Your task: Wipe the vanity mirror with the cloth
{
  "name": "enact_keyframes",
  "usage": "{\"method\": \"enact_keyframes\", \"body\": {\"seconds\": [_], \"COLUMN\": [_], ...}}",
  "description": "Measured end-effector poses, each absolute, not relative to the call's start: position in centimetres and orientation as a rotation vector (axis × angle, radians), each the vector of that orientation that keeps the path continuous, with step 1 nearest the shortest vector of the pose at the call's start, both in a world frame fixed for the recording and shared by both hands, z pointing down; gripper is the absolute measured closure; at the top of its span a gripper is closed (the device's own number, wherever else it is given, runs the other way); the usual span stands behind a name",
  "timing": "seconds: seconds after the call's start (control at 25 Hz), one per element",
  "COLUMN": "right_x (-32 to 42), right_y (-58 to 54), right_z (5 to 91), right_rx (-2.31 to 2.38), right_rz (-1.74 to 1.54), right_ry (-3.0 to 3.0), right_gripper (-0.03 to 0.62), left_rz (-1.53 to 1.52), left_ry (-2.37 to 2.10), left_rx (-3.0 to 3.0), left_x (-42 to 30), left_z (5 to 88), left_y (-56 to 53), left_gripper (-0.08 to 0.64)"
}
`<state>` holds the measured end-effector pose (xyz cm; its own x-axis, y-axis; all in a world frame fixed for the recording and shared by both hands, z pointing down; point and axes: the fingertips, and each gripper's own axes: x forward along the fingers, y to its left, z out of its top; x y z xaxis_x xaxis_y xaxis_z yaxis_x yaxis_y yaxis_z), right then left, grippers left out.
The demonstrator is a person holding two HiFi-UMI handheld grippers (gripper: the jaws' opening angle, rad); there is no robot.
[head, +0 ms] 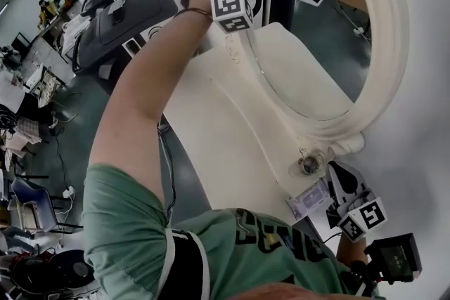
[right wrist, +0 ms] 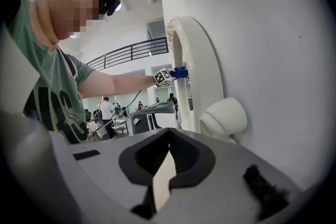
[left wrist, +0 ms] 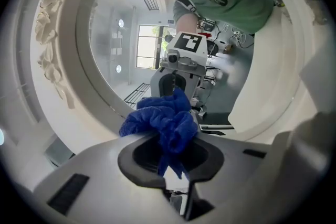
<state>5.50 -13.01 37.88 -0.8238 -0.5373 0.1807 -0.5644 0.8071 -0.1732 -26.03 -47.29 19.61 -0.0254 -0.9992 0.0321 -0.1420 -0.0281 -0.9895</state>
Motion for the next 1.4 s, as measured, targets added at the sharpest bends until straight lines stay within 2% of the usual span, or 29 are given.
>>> {"method": "enact_keyframes", "body": {"seconds": [0.28,0.76,1.04,1.4], "right_x": [3.0,1.8,0.6,-0.1], "right_y": [-15.9,-15.5,-15.5,-14.0], "right_z": [41.3,42.2,43.0,42.2], "right_rx": [0.834,0.768,0.735,0.702], "right_rz": [0.346,0.390,0.413,0.424], "right_ry": [-2.837,-2.821,-2.827,-2.839], "right_gripper": [0.580,0.580,0.580,0.580], "left_rz": [-1.304,-1.440,-1.516,-1.556], "left_ry": [1.313,1.277,1.223,1.164], "left_rx": [-1.334,-1.438,-1.596,-1.816], "left_x": [-29.2,-28.6,-26.8,-21.5], "left_z": [27.3,37.6,46.8,54.7], "left_y": [-50.1,-49.0,-47.2,-43.2], "left_gripper": [0.486,0.486,0.486,0.487]}}
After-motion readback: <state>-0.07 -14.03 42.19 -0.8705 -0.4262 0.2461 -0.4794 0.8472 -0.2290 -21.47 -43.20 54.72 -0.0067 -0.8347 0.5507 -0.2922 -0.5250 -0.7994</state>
